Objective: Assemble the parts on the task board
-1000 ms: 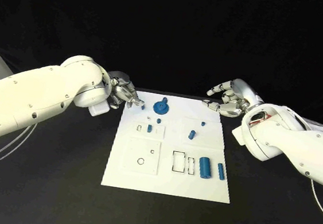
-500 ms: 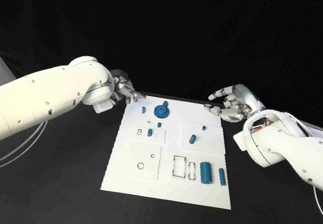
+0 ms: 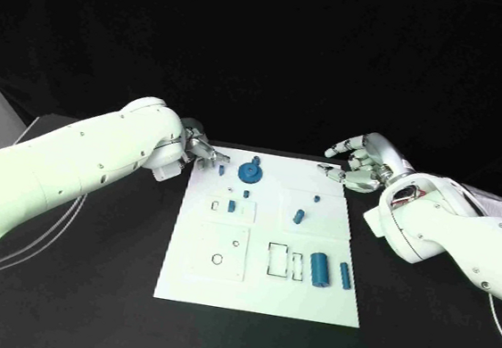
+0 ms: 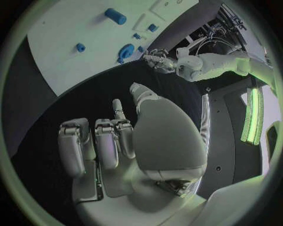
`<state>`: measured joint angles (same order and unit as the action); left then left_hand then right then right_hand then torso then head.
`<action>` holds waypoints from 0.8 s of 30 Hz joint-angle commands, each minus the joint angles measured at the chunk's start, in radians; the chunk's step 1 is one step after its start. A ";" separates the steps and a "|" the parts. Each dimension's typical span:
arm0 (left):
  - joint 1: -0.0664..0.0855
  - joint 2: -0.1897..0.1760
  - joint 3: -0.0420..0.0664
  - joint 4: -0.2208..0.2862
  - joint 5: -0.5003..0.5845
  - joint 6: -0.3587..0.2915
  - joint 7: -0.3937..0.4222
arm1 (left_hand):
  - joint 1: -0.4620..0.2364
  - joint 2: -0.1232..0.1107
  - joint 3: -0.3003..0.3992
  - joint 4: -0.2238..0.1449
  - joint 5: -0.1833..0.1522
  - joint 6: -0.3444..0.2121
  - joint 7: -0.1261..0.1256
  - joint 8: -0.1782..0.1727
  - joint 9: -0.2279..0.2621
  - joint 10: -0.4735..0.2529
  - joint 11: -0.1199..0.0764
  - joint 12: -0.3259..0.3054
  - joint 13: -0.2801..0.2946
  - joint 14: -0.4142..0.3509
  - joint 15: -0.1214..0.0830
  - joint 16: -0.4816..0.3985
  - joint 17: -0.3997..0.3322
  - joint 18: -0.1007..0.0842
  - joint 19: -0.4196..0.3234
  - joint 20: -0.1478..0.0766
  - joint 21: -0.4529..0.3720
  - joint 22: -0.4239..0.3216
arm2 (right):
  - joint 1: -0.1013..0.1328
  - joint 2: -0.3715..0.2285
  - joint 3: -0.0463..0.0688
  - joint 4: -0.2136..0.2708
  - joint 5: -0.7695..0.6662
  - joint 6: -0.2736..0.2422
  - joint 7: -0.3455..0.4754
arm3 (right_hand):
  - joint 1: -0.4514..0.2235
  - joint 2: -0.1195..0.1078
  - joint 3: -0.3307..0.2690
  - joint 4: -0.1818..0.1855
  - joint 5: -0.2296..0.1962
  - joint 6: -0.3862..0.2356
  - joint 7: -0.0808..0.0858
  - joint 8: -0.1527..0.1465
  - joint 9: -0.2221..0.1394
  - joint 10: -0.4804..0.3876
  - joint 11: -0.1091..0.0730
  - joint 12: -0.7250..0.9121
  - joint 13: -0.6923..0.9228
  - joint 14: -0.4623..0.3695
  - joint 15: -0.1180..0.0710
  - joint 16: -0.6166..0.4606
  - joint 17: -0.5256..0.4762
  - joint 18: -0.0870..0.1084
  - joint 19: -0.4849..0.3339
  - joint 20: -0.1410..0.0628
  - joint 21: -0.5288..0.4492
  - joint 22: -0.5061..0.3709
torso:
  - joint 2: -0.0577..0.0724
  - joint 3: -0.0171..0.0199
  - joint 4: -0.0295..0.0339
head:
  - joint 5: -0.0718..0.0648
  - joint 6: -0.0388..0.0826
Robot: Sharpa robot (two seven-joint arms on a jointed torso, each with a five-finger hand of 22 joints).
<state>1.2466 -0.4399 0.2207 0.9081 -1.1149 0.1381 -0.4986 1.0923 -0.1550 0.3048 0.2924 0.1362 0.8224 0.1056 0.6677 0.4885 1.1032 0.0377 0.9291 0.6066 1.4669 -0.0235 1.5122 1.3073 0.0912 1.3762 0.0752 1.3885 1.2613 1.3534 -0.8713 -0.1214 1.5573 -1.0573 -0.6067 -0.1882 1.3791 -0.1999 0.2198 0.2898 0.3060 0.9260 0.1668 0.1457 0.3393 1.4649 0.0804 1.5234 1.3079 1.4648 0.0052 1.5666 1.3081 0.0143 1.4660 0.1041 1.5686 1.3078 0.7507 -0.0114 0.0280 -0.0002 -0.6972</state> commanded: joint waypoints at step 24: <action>0.012 0.031 -0.018 -0.044 0.004 0.055 -0.001 | 0.054 0.036 -0.001 -0.004 0.009 -0.019 -0.005 0.030 0.046 -0.003 -0.012 0.008 -0.009 0.071 -0.011 0.010 0.176 -0.021 0.010 -0.006 0.013 0.013 | 0.001 0.003 0.002 0.004 -0.012 -0.004 0.010 | -0.006 0.001 -0.001 -0.003 0.010 -0.002 -0.003 0.006 0.002 0.051 0.001 -0.005 0.211 0.104 0.002 0.002 0.256 -0.014 0.105 0.006 0.002 0.263 | 0.007 0.0002 -0.0040 | 0.001 -0.007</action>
<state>1.2565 -0.4134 0.2029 0.8653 -1.1203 0.1733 -0.5014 1.1369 -0.1160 0.2966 0.2898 0.1402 0.8094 0.1000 0.6937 0.5342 1.0991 0.0339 0.9327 0.5984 1.4633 -0.0269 1.5162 1.3073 0.0756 1.3796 0.0716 1.3969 1.2738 1.3544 -0.8688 -0.1201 1.5589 -1.0593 -0.6102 -0.1878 1.3791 -0.1999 0.2198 0.2898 0.3135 0.9261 0.1669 0.1457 0.3393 1.4649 0.0804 1.5234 1.3076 1.4648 0.0052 1.5666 1.3077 0.0143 1.4660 0.1041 1.5686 1.3075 0.7564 -0.0107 0.0246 0.0003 -0.7041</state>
